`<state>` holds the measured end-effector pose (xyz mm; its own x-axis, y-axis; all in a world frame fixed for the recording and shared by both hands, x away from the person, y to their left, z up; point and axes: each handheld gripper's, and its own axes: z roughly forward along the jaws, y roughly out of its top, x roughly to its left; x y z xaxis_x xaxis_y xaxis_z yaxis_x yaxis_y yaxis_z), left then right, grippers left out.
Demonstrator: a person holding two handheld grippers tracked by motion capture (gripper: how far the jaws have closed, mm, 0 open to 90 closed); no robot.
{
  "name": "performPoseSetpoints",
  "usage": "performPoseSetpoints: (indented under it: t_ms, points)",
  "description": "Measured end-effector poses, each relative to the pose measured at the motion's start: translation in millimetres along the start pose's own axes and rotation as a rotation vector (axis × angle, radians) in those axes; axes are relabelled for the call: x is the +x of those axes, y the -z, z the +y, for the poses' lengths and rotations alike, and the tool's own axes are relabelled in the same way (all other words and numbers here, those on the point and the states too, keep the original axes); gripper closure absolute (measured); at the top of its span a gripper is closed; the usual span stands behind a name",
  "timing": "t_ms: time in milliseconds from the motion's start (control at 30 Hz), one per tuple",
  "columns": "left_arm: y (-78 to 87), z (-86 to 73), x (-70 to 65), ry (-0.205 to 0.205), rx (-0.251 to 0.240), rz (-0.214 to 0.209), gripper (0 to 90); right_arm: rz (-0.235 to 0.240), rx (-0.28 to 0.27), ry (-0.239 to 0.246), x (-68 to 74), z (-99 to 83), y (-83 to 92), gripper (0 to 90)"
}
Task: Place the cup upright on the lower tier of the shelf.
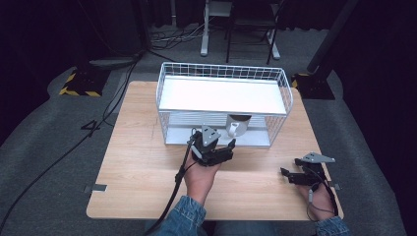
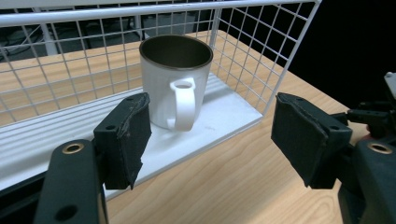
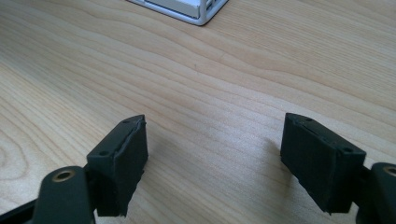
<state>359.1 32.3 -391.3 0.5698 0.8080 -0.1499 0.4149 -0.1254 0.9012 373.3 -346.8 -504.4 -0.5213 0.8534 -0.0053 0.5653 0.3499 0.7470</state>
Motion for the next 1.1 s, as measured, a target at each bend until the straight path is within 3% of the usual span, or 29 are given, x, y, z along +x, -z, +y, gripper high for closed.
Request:
performPoseSetpoints:
  t_ms: [133, 333, 567, 700, 800, 900, 1100]
  points:
    - [13.0, -3.7, 5.4, -0.005, -0.003, 0.001, 27.4, 0.000, 0.000, 0.000, 0.0, 0.0, 0.0, 23.2]
    - [31.7, -14.3, 18.6, -0.064, 0.004, 0.006, 26.9, 0.000, 0.000, 0.000, 0.0, 0.0, 0.0, 23.2]
    - [54.3, -30.0, 39.7, -0.056, 0.006, 0.039, 26.6, 0.000, 0.000, 0.000, 0.1, 0.0, 0.0, 23.2]
    - [67.1, -36.7, 52.1, -0.063, 0.010, 0.029, 26.0, 0.000, 0.000, 0.000, 0.1, 0.0, 0.0, 23.3]
    - [74.2, -42.7, 60.9, -0.065, 0.035, 0.030, 25.5, 0.000, 0.000, 0.000, 0.1, 0.0, 0.0, 23.2]
    - [79.4, -51.0, 68.0, -0.097, 0.057, 0.047, 25.1, 0.000, 0.000, 0.000, 0.1, 0.0, 0.0, 23.2]
    - [85.2, -67.6, 84.9, -0.068, 0.103, 0.041, 22.7, 0.000, 0.000, 0.000, 0.1, 0.0, 0.0, 23.2]
